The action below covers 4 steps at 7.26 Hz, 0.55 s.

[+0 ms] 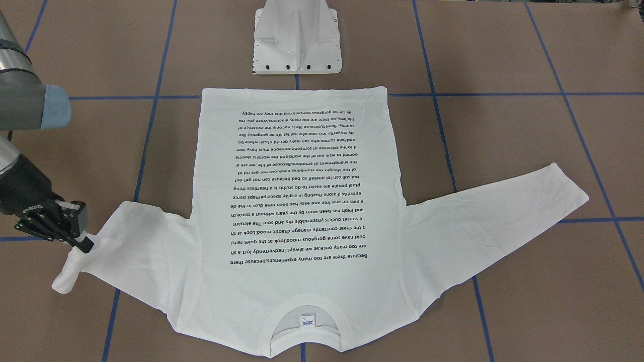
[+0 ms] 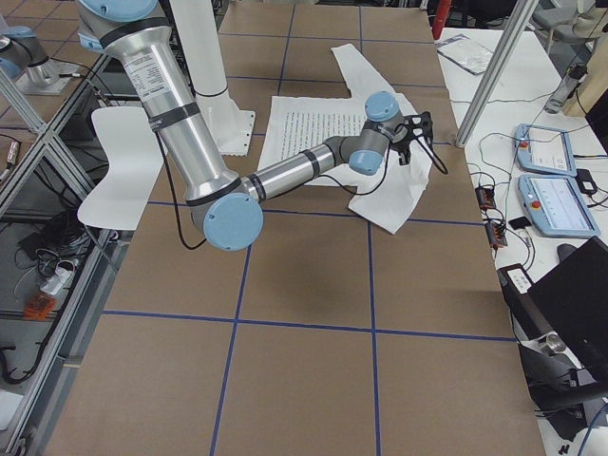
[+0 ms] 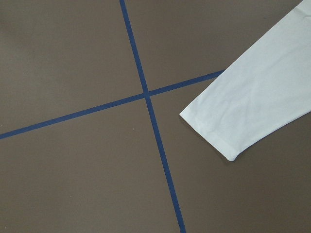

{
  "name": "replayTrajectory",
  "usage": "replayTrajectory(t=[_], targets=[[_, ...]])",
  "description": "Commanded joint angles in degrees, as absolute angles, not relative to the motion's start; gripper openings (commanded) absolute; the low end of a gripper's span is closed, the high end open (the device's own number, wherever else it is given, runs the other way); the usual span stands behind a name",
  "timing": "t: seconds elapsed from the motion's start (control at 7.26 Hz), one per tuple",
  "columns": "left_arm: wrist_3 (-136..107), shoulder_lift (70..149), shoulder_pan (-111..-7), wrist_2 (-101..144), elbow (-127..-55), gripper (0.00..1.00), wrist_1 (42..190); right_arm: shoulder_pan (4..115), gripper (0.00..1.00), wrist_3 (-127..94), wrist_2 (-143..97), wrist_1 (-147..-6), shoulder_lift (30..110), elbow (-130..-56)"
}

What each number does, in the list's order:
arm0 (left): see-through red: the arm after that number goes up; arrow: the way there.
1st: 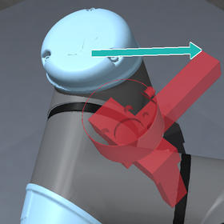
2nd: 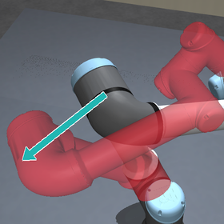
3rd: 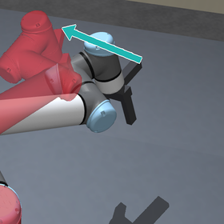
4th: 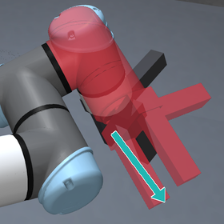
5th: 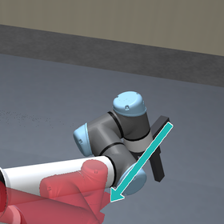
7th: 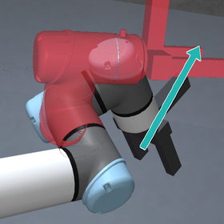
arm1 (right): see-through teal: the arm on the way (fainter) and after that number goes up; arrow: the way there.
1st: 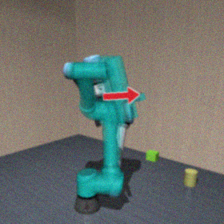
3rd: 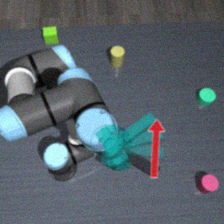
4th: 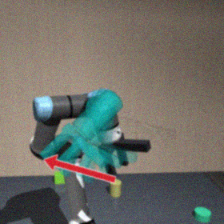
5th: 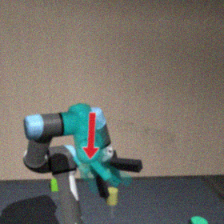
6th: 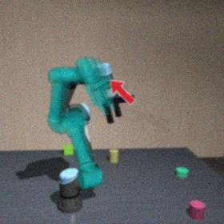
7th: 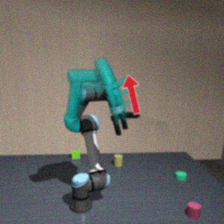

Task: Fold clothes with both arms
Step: 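Carry the held sleeve across the shirt toward the collar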

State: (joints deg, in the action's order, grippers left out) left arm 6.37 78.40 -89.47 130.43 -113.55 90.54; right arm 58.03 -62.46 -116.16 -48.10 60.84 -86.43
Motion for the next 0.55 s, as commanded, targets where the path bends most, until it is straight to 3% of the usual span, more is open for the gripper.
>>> replayTrajectory(t=[0.0, 0.41], targets=[[6.33, 78.4, -89.47, 130.34, -113.55, 1.0, 90.53, 53.81, 0.0, -62.75, -110.16, -53.5, 53.55, -86.31], [6.42, 78.14, -89.47, 130.25, -113.21, 1.0, 90.44, 43.63, 0.0, -62.75, -97.96, -54.05, 47.56, -86.22]])
